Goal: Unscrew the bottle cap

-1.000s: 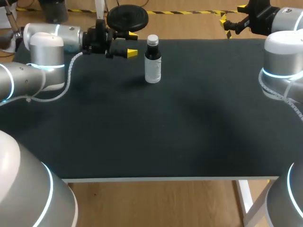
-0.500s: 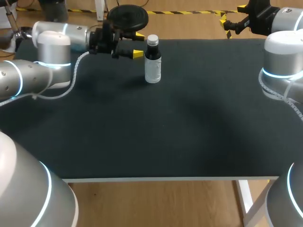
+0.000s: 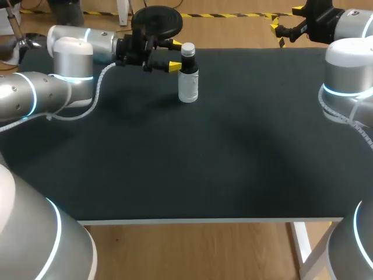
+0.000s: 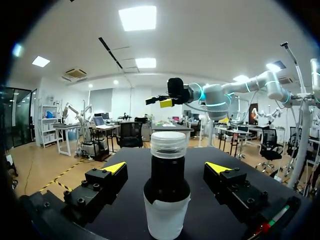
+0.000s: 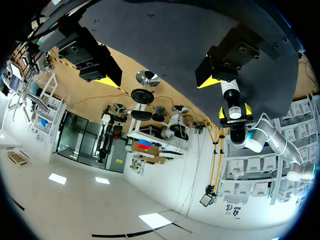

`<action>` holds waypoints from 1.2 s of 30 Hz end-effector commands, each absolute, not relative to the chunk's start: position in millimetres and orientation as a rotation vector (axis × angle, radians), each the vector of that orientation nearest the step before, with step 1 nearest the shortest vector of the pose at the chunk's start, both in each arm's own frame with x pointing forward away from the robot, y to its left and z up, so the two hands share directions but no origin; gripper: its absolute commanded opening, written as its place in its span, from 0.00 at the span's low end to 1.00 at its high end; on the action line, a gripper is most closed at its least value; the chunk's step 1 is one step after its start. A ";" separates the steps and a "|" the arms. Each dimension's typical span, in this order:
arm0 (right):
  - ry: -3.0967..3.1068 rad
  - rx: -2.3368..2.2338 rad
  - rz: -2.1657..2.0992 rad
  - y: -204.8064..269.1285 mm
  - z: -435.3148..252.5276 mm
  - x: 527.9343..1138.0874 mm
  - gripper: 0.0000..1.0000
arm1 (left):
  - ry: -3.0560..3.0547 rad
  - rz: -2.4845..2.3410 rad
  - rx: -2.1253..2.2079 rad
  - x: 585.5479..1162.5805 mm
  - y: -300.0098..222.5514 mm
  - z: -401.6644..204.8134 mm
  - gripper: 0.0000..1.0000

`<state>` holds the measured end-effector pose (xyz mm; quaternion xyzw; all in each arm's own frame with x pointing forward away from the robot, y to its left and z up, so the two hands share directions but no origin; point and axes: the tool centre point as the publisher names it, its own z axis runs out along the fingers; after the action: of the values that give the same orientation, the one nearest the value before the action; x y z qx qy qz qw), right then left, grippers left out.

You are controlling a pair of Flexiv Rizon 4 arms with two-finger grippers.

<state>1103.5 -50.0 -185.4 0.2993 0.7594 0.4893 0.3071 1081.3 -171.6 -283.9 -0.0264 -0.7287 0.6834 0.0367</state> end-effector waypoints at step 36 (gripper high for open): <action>2.009 0.792 1.293 -50.1 -185.3 1103.7 1.00 | -2.158 2.071 -0.200 1084.1 -202.9 -290.4 1.00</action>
<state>1103.5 -50.0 -185.4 0.2993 0.7594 0.4893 0.3071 1076.7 -200.2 -286.6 -0.0577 -0.7208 0.6880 0.0623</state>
